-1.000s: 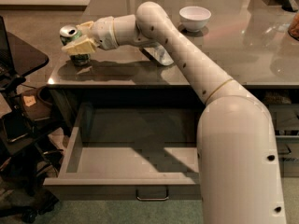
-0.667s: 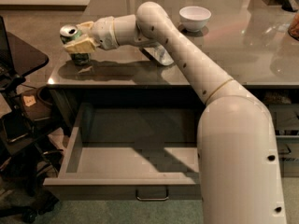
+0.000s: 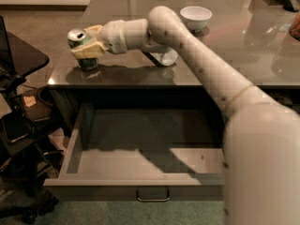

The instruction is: Place green can into top drawer

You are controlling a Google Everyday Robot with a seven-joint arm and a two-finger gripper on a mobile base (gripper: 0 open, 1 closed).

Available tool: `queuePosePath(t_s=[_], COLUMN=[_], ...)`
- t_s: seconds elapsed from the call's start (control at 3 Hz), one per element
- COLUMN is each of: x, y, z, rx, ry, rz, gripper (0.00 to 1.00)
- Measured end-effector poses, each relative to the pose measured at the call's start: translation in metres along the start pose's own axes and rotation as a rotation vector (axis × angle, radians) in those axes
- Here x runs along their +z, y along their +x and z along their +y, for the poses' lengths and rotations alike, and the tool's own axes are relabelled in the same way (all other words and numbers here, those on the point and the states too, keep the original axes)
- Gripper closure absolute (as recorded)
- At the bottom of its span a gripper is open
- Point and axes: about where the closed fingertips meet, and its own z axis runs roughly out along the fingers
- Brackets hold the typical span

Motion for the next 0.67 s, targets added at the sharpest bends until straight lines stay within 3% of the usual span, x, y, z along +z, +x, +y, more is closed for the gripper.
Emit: queuePosePath(t_s=[0.33,0.67], x=[-0.038,-0.062], y=[-0.038,-0.062], z=[0.034,0.070], rx=[0.007,0.044], ry=[0.072,0.156], rz=[-0.088,-0.194], gripper=[1.00,1.00])
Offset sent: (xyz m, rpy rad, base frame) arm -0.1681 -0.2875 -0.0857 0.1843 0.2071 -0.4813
